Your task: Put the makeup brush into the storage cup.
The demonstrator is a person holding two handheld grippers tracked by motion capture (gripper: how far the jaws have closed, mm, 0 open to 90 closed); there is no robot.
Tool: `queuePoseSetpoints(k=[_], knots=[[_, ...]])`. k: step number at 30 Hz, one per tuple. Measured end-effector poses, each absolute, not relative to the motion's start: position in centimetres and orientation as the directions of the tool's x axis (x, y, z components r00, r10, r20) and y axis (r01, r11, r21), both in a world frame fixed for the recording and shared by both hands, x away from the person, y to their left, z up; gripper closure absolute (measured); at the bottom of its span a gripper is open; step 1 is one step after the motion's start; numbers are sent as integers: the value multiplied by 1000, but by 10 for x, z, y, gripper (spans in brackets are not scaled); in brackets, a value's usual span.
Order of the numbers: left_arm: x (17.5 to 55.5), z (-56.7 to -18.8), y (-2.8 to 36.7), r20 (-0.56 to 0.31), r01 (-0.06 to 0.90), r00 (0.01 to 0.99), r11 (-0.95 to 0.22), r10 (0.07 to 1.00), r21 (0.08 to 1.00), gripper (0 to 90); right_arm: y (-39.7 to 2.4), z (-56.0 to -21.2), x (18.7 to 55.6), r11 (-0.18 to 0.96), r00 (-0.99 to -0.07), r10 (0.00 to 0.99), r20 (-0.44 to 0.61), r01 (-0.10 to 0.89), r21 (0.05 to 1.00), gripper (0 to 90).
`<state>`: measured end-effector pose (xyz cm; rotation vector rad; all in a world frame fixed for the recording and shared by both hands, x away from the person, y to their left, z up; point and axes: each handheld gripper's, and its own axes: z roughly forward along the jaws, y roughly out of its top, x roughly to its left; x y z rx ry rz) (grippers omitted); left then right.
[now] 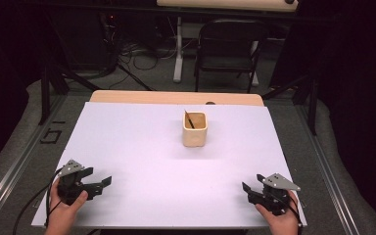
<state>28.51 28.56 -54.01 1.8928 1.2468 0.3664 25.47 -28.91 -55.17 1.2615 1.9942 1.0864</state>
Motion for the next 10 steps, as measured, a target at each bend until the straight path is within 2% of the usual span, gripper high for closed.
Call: queuePoseSetpoints(k=[10], knots=[[288, -543, 286, -191, 638, 455, -169, 869, 751, 152, -288, -553, 254, 245, -425, 905, -20, 482, 841, 351]])
